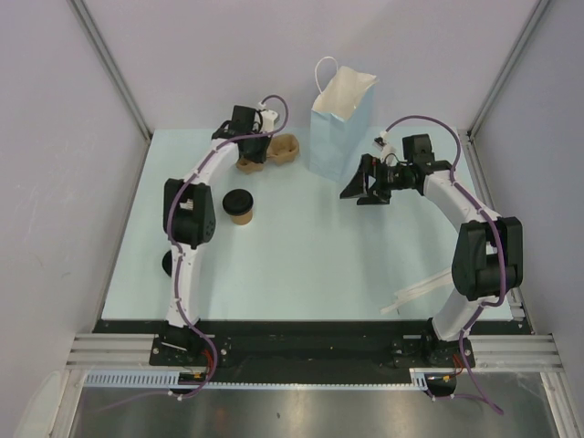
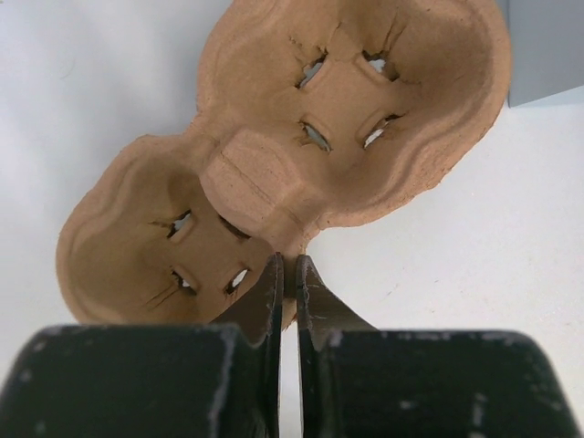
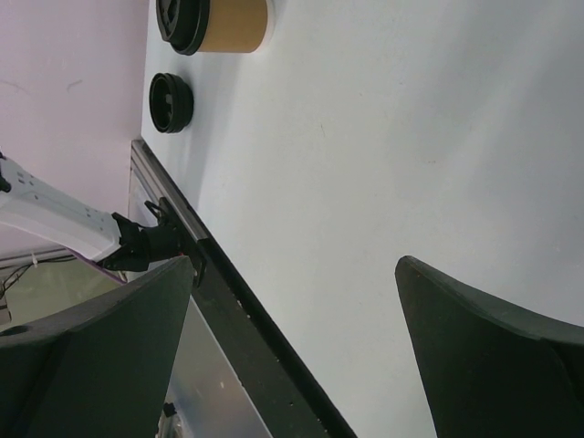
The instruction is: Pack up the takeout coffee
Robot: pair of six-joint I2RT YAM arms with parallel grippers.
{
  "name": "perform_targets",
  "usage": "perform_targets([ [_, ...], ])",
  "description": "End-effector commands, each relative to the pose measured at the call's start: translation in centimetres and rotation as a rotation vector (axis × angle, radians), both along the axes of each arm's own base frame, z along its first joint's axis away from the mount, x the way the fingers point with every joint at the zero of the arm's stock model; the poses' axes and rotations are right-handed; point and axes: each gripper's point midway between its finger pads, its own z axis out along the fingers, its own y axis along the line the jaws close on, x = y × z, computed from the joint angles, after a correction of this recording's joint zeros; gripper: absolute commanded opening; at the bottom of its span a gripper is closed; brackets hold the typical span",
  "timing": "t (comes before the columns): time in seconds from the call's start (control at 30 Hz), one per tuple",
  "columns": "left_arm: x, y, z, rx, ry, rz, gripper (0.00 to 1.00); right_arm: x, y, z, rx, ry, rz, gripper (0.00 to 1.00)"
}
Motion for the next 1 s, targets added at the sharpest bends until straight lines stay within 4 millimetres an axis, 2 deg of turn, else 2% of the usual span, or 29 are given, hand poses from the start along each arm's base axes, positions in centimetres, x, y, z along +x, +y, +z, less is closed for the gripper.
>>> perform_targets([
  [0.0, 1.2, 0.6, 7.5, -0.024, -0.184, 0.036, 0.00, 0.2, 0.6, 0.6, 0.022, -0.029, 0.024, 1.00],
  [0.1, 1.0, 0.9, 8.0, -0.006, -0.212, 0.039, 0.00, 0.1, 0.7, 0.8, 0.024, -0.030, 0.027, 1.00],
  [0.13, 0.8, 1.1, 7.6, 0.005, -0.209, 0.041, 0.00, 0.1, 0.7, 0.8, 0.024, -0.033, 0.027, 1.00],
  [0.2, 0.6, 1.0, 8.5, 0.021, -0.243, 0.032, 0.00, 0.1, 0.7, 0.9, 0.026, -0.035, 0.027, 1.00],
  [0.23, 0.3, 1.3, 7.8, 0.044, -0.237, 0.037, 0.00, 0.1, 0.7, 1.0, 0.026, -0.035, 0.027, 1.00],
  [0.27, 0.4, 1.4, 8.9, 0.058, -0.280, 0.028, 0.00, 0.1, 0.7, 1.1, 0.028, -0.037, 0.028, 1.00],
  [0.3, 0.3, 1.3, 9.0, 0.072, -0.295, 0.022, 0.00, 0.1, 0.7, 1.0, 0.026, -0.036, 0.028, 1.00],
  [0.33, -0.3, 1.4, 8.0, 0.090, -0.282, 0.018, 0.00, 0.0, 0.7, 1.0, 0.026, -0.035, 0.027, 1.00],
  [0.4, -0.3, 1.7, 9.4, 0.122, -0.345, 0.019, 0.00, 0.0, 0.7, 1.1, 0.026, -0.037, 0.028, 1.00],
  [0.43, -0.7, 1.8, 8.6, 0.137, -0.339, 0.014, 0.00, 0.0, 0.7, 1.1, 0.026, -0.042, 0.029, 1.00],
  [0.5, -0.9, 1.8, 9.0, 0.160, -0.366, -0.001, 0.00, 0.0, 0.6, 1.1, 0.025, -0.040, 0.029, 1.00],
  [0.7, -2.3, 1.7, 8.6, 0.166, -0.359, -0.015, 0.00, -0.1, 0.6, 1.2, 0.026, -0.040, 0.029, 1.00],
  [0.8, -3.0, 1.6, 7.9, 0.176, -0.346, -0.029, 0.00, -0.1, 0.5, 1.2, 0.023, -0.041, 0.029, 1.00],
  [0.9, -4.0, 1.2, 4.5, 0.214, -0.252, -0.066, 0.00, 0.0, 0.6, 1.0, 0.030, -0.035, 0.031, 1.00],
  [0.97, -4.6, 1.2, 3.0, 0.220, -0.196, -0.075, 0.00, 0.1, 0.7, 1.0, 0.033, -0.033, 0.030, 1.00],
])
